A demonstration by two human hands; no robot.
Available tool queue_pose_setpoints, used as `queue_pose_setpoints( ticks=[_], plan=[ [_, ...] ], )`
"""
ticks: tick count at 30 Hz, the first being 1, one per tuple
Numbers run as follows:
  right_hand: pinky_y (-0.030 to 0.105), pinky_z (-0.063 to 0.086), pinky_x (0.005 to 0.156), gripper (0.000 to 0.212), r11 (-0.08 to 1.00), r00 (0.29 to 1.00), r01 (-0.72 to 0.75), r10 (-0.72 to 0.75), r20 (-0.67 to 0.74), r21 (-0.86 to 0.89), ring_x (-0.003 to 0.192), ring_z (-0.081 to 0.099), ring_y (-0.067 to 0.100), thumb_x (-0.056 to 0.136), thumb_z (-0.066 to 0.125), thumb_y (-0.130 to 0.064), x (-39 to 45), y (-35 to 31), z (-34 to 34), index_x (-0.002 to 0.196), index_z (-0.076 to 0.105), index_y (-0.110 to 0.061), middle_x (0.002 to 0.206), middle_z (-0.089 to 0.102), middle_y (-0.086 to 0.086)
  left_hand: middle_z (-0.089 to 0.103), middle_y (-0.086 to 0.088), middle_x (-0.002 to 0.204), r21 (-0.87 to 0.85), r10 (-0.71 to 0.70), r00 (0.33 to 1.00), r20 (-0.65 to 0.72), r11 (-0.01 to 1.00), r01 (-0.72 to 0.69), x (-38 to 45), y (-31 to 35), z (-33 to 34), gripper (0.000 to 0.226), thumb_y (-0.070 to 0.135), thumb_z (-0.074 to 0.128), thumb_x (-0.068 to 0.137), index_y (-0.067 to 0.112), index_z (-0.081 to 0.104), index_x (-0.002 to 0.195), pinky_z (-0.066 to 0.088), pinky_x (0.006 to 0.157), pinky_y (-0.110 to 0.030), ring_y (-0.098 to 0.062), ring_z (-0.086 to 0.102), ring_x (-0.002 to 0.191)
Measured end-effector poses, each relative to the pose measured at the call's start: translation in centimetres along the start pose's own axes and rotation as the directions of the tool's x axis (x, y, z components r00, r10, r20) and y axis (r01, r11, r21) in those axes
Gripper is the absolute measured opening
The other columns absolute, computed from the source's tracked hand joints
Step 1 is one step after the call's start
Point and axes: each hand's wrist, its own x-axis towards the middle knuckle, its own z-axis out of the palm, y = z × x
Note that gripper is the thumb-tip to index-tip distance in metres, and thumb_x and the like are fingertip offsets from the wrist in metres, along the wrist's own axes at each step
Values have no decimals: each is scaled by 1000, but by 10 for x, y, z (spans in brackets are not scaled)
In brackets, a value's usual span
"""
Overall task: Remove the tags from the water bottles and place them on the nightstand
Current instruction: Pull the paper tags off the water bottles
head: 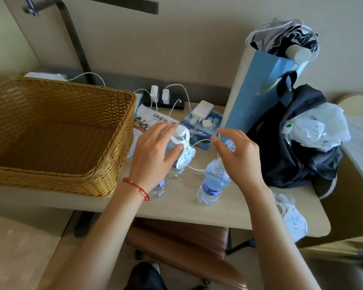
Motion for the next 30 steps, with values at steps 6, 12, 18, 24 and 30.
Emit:
queue_pose_setpoints(
  ticks=[6,12,18,24,30],
  plan=[
    [4,32,72,25,998,998,-53,52,-41,-39,90,56,9,85,65,-25,18,-11,29,106,68,-11,107,68,3,61,-20,115,-54,61,998,-10,997,-62,28,-44,0,40,24,56,84,-1,57,116,37,94,-31,-35,55,110],
    [20,38,76,26,990,994,-97,92,-57,-98,88,61,21,86,64,-27,30,-9,46,108,67,-12,108,67,4,55,-18,127,-148,18,995,96,989,-3,46,-71,16,43,23,58,88,2,52,124,35,98,-33,-31,49,121],
    [15,36,77,26,986,993,-120,118,-26,-118,96,62,22,85,65,-28,43,1,60,106,68,-13,107,68,6,53,-6,132,-409,-149,966,213,884,227,58,-90,33,39,22,56,89,11,52,126,28,91,-5,-5,42,116],
    [1,36,68,21,973,972,-229,230,35,-28,86,62,10,84,64,-31,58,6,75,100,71,-19,100,71,-1,56,-4,128,-567,-204,875,438,693,445,58,-108,55,36,19,59,87,16,55,122,38,99,-25,-15,49,120],
    [19,45,75,13,936,929,-347,335,156,55,73,61,-5,85,61,-24,64,11,88,81,73,-23,66,62,-29,59,2,117,-651,-102,834,543,575,495,52,-116,68,42,8,65,81,15,54,120,42,84,-5,8,53,105]
  ],
)
